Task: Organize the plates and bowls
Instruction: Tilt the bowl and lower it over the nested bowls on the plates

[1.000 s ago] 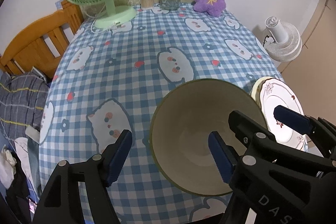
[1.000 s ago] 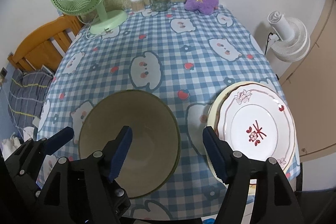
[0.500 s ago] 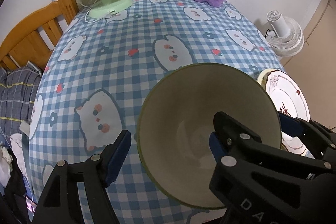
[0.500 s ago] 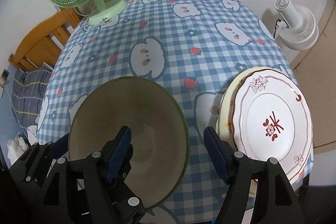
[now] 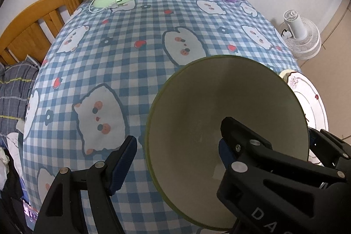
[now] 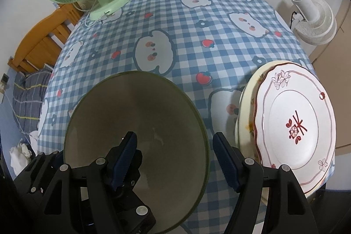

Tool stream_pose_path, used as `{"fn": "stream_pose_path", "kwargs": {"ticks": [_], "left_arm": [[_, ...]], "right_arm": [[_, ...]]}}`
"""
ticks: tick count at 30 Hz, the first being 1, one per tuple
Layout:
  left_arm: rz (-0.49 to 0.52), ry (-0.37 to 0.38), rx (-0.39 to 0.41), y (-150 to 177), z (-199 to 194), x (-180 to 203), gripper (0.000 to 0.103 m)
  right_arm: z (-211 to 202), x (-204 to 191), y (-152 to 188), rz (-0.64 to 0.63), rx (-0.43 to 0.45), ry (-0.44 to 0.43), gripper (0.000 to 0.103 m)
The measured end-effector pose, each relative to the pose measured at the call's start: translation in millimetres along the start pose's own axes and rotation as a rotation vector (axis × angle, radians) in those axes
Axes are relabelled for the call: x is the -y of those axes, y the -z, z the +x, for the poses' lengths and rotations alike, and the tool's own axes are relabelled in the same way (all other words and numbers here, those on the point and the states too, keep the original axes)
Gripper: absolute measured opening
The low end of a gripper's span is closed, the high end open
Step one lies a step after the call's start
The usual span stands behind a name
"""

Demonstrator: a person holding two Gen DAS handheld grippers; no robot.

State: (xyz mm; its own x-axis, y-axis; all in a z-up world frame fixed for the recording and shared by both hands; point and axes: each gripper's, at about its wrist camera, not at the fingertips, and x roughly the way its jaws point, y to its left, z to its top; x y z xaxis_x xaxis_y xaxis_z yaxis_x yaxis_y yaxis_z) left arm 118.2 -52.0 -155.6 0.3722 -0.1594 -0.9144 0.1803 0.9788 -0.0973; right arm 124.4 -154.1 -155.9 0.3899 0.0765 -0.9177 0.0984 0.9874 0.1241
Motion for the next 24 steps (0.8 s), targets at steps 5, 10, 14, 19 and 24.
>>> {"fn": "stream_pose_path", "kwargs": {"ticks": [5, 10, 14, 19, 24], "left_arm": [[-0.002, 0.005, -0.010, 0, 5, 0, 0.079], [0.002, 0.013, -0.005, -1, 7, 0, 0.079], [-0.003, 0.030, -0.004, -1, 8, -2, 0.079], [-0.012, 0.060, -0.015, 0, 8, -4, 0.077], [0.001, 0.106, -0.023, 0, 7, -1, 0.065]], "right_arm": [[7, 1, 0, 0.006, -0.016, -0.002, 0.075], [10, 2, -1, 0.022, -0.020, -0.020, 0.075], [14, 0, -2, 0.023, -0.041, -0.039, 0.073], [15, -2, -2, 0.013, -0.050, -0.044, 0.067], [13, 0, -2, 0.015, -0.051, -0.037, 0.060]]}}
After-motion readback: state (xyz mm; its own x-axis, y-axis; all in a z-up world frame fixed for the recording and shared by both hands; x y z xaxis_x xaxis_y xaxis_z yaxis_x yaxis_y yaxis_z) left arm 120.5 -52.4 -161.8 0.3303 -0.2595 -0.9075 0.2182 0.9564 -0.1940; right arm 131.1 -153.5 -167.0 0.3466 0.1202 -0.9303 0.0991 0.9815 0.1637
